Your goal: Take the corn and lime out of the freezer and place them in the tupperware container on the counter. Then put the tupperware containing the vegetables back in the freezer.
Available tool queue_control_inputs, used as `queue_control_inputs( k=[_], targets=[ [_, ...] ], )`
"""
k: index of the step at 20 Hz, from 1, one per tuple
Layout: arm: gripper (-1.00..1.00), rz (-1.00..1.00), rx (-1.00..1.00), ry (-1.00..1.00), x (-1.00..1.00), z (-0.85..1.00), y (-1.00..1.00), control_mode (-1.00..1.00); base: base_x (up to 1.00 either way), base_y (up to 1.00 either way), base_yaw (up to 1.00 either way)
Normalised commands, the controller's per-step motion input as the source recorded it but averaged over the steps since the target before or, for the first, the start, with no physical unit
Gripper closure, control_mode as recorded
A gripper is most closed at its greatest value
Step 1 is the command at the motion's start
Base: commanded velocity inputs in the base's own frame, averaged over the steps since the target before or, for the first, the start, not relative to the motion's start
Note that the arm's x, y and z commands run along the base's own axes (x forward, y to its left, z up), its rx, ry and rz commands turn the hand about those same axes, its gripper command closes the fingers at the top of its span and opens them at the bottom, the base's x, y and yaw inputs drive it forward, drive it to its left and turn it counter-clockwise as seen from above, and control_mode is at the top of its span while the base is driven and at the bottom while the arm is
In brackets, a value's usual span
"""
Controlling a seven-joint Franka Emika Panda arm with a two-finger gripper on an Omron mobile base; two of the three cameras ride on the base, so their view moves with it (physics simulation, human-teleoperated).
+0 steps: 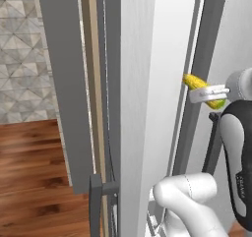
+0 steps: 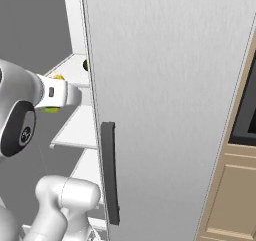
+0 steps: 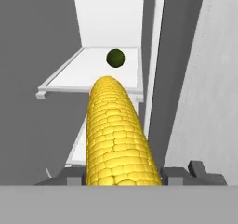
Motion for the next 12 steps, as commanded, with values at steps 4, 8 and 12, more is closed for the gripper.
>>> queue_control_inputs(
  k=[4,8,12],
  targets=[
    [1.00,-0.06,0.00,0.25,-0.48,0.18,-0.29,-1.00,0.00,0.00,0.00],
    [1.00,-0.02,0.00,0.23,-0.39,0.01,-0.06,-1.00,0.00,0.00,0.00],
    [1.00,0.00,0.00,0.13,-0.23,-0.12,0.00,-1.00,0.00,0.00,0.00]
  ],
)
